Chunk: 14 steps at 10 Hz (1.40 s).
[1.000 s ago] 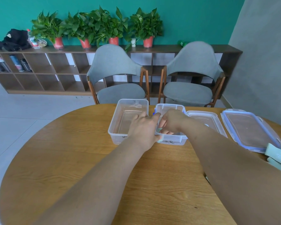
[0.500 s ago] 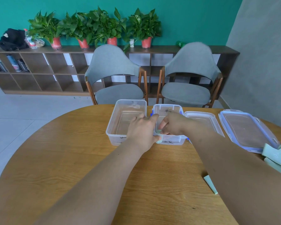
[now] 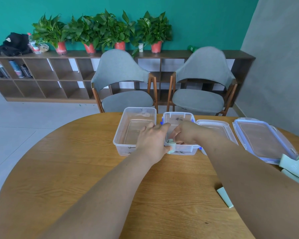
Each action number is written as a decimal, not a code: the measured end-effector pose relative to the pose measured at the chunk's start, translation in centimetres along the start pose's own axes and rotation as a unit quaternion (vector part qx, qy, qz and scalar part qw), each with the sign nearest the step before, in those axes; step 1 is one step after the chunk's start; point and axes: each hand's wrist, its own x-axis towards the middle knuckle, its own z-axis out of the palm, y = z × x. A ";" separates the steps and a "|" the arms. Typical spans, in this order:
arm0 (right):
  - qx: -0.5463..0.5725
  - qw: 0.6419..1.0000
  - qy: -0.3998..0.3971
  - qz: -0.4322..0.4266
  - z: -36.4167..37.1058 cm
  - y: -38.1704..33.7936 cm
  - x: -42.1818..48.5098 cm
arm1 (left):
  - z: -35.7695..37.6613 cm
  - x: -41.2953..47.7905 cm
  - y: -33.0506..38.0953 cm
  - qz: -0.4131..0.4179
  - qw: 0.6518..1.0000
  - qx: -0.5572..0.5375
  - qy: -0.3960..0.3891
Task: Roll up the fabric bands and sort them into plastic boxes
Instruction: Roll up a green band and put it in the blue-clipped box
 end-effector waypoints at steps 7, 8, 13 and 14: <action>-0.055 0.997 -0.049 0.026 -0.8 -1.4 -1.2 | -0.2 0.3 0.0 0.008 1.000 -0.001 -0.007; -0.057 0.997 -0.041 0.027 -0.6 -1.3 -0.9 | -0.3 0.3 -0.1 0.012 1.000 -0.002 -0.010; -0.097 0.993 0.037 0.051 -0.9 -0.7 -0.1 | -1.4 0.0 0.3 0.016 1.000 0.008 -0.026; -0.090 0.992 0.067 0.058 -1.2 -0.9 -1.3 | -2.4 -0.5 1.0 0.022 0.999 0.013 -0.036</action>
